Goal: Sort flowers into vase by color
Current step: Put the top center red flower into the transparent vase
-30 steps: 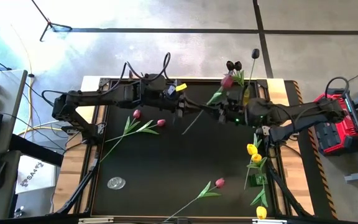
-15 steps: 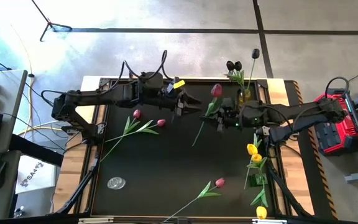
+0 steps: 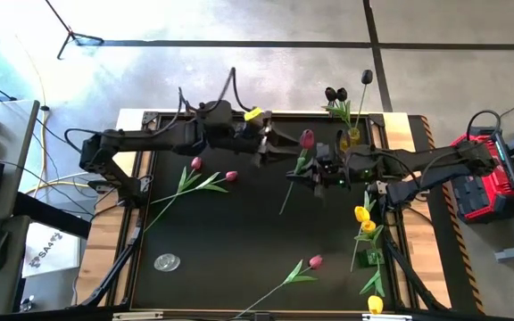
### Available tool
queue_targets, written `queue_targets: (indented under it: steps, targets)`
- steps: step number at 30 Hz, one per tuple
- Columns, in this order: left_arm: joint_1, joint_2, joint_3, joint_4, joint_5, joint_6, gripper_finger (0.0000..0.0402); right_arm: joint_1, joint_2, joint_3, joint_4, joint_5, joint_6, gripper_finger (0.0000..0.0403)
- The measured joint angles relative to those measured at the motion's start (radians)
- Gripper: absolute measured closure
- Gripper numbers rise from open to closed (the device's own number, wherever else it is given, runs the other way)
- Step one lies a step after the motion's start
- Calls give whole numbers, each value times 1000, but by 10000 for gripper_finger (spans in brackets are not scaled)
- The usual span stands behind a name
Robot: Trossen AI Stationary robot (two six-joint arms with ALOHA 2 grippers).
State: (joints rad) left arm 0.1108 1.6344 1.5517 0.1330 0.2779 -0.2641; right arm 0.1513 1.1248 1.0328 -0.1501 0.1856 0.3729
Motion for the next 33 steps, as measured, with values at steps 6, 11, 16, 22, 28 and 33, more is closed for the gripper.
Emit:
queue_targets:
  steps: [6, 11, 16, 22, 28, 33]
  targets:
    - [16, 44, -1, 7, -20, -46, 241, 5, 0, 0, 5, -2, -15, 403]
    - [21, 61, 0, 62, 66, -49, 241, 7, 0, 0, 5, -3, -16, 403]
    - [19, 82, 0, 79, 166, -60, 241, 5, 0, 0, 4, -2, -20, 403]
    - [21, 96, 0, 77, 157, -83, 250, 5, 0, 0, 4, -2, -18, 403]
    - [34, 95, -1, 76, 153, -74, 328, 5, 0, 0, 3, -2, -3, 403]
    - [54, 95, -1, 72, 154, -76, 394, 4, 0, 0, -15, 36, 41, 390]
